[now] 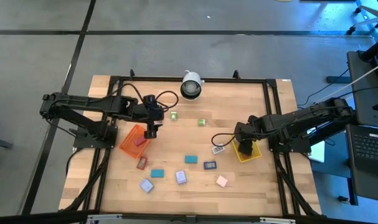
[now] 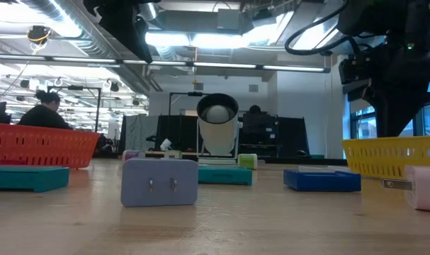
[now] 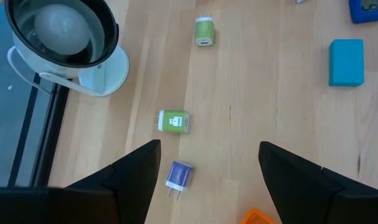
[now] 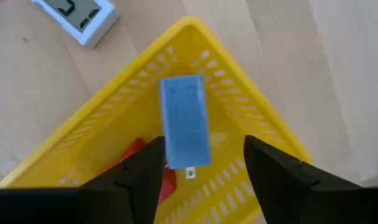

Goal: Pick & Place Office items
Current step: Put the right green charger adapter into the yellow basket

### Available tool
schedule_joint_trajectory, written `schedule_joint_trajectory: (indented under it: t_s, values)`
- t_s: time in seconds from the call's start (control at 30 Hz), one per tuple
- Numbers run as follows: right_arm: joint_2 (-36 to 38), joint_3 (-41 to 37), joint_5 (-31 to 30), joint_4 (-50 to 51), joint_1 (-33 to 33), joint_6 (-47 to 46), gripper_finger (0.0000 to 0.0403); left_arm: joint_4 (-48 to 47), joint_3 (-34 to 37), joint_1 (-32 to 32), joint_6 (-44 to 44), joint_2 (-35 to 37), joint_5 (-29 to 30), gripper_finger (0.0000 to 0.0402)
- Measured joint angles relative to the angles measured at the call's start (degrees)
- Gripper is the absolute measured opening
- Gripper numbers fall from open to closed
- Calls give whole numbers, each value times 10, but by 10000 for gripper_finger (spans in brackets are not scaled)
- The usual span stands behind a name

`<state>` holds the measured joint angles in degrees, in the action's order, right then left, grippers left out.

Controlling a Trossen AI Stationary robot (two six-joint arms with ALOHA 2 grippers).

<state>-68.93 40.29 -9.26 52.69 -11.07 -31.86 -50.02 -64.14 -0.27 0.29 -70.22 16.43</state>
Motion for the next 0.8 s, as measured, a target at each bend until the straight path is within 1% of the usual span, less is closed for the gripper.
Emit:
schedule_joint_trajectory:
  t_s: [0.17,0.3,0.4,0.53,0.63,0.7,0.73,0.8]
  values:
    - [0,0,-31,0,0,17,238,0,0,0,-1,0,-1,267]
    - [0,17,-37,10,0,23,240,0,0,0,-1,0,3,267]
    - [0,50,-55,34,0,36,240,0,0,0,-1,0,9,267]
    - [0,115,-78,96,0,43,240,-7,0,0,-1,0,26,267]
    - [0,158,-102,119,0,53,240,-20,0,0,-2,0,57,267]
    - [0,182,-127,114,0,65,240,-18,0,0,-1,0,101,267]
    - [0,191,-143,109,0,73,241,-12,0,0,-1,0,117,267]
    - [0,205,-188,88,-1,90,240,8,0,-1,6,2,124,267]
